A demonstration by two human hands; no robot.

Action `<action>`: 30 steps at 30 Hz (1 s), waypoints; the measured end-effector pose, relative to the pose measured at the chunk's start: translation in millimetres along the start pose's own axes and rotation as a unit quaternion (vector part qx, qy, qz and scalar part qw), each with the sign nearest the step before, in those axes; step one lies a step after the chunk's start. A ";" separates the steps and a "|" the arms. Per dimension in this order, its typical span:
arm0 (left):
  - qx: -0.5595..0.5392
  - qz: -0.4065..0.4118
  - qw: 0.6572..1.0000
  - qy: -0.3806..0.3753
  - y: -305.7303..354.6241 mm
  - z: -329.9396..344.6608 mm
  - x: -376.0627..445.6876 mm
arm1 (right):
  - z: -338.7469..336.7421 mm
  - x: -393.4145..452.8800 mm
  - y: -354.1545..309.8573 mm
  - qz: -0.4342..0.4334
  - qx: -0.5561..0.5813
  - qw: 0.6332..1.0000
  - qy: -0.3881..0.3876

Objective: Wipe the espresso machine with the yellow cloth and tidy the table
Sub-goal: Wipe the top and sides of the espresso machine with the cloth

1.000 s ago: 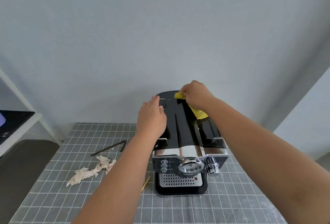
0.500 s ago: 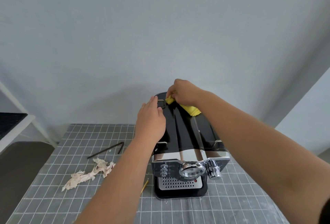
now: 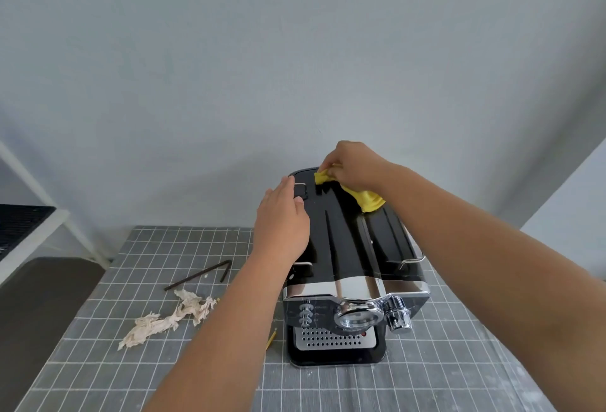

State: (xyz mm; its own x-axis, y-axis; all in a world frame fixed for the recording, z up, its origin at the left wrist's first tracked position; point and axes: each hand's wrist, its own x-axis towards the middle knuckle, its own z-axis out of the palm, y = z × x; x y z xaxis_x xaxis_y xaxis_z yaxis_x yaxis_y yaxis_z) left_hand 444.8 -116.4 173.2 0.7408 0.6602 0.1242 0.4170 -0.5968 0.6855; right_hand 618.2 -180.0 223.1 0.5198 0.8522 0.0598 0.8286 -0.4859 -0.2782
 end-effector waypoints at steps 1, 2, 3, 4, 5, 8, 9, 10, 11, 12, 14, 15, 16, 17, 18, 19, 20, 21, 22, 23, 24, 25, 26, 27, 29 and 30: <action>-0.001 -0.002 1.000 -0.001 -0.1 0.2 0.4 | 2.8 7.0 -1.5 0.016 0.001 1.000 0.015; -0.004 -0.003 1.000 -0.002 -0.6 0.8 0.7 | 7.4 13.3 -5.9 0.024 0.008 0.999 0.023; -0.006 -0.005 1.000 -0.002 -0.3 1.0 0.7 | 13.0 18.4 -12.1 0.022 0.019 0.999 0.021; -0.009 -0.004 1.000 -0.001 -0.3 1.3 1.2 | 18.7 22.4 -19.4 0.010 0.033 0.999 0.012; -0.011 -0.001 1.000 0.001 0.2 1.1 1.3 | 23.1 24.7 -25.8 -0.008 0.046 0.999 -0.002; -0.017 0.003 1.000 0.007 0.7 1.2 1.6 | 21.9 23.8 -32.2 -0.039 0.058 0.997 -0.033; -0.015 0.005 1.000 0.009 0.1 1.4 1.6 | 18.4 22.9 -27.9 -0.030 0.059 0.997 -0.029; -0.014 0.005 1.000 0.008 -0.8 1.9 1.7 | 15.2 21.7 -21.1 -0.010 0.064 0.998 -0.018; -0.013 0.002 1.000 0.006 -1.6 2.2 1.4 | 12.1 20.0 -12.7 0.017 0.070 0.997 -0.004; -0.014 -0.003 1.000 0.003 -2.2 2.3 1.0 | 8.9 17.7 -3.9 0.049 0.075 0.996 0.011; -0.013 -0.009 1.000 -0.002 -2.6 2.4 0.8 | 4.7 12.0 12.0 0.117 0.072 0.990 0.032; -0.013 -0.009 1.000 -0.002 -2.3 2.5 0.7 | 3.7 9.6 18.7 0.150 0.060 0.986 0.039; -0.015 -0.009 1.000 -0.002 -2.2 2.7 0.7 | 3.6 8.0 23.9 0.179 0.042 0.982 0.043; -0.016 -0.008 1.000 -0.002 -1.6 2.6 0.3 | 4.0 6.6 26.4 0.204 0.025 0.978 0.046; -0.017 -0.008 1.000 -0.001 -1.4 2.6 0.3 | 5.0 5.7 27.4 0.222 0.013 0.974 0.050; -0.018 -0.009 1.000 0.000 -1.3 2.2 0.0 | 6.6 5.0 26.9 0.231 0.011 0.972 0.054; -0.022 -0.010 1.000 0.000 -1.6 2.0 0.1 | 8.4 4.6 25.0 0.229 0.016 0.972 0.057; -0.024 -0.011 1.000 0.000 -1.7 1.7 -0.2 | 10.2 2.9 21.2 0.213 0.027 0.975 0.062; -0.025 -0.012 1.000 -0.001 -1.3 1.5 -0.5 | 11.7 -0.3 16.7 0.183 0.043 0.980 0.069; -0.023 -0.012 1.000 -0.002 -0.9 1.2 -0.8 | 13.0 -4.6 12.0 0.142 0.059 0.985 0.076; -0.022 -0.010 1.000 -0.001 -0.1 0.7 -0.7 | 13.2 -10.0 6.7 0.098 0.073 0.989 0.079; -0.021 -0.007 1.000 0.003 1.0 0.0 -0.6 | 12.3 -16.5 1.1 0.054 0.082 0.993 0.070; -0.019 -0.003 1.000 0.008 1.6 -0.3 -0.2 | 12.6 -23.8 -3.8 0.014 0.082 0.995 0.053; -0.017 -0.001 1.000 0.012 2.2 -0.6 -0.2 | 13.7 -32.0 -8.5 -0.022 0.073 0.996 0.036; -0.018 -0.003 1.000 0.021 2.1 -0.4 -0.1 | 14.5 -51.6 -15.1 -0.063 0.071 0.995 0.016; -0.021 -0.005 0.999 0.024 1.7 -0.3 -0.1 | 13.4 -62.1 -15.9 -0.074 0.081 0.994 0.016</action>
State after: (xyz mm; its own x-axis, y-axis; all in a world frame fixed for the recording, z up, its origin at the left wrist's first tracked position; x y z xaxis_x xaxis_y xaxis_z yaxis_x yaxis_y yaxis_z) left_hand 445.2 -117.3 174.6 0.7100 0.6877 0.1516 0.4011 -0.5719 0.7156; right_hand 569.9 -222.5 211.0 0.4036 0.9038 0.1422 0.8534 -0.3158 -0.4148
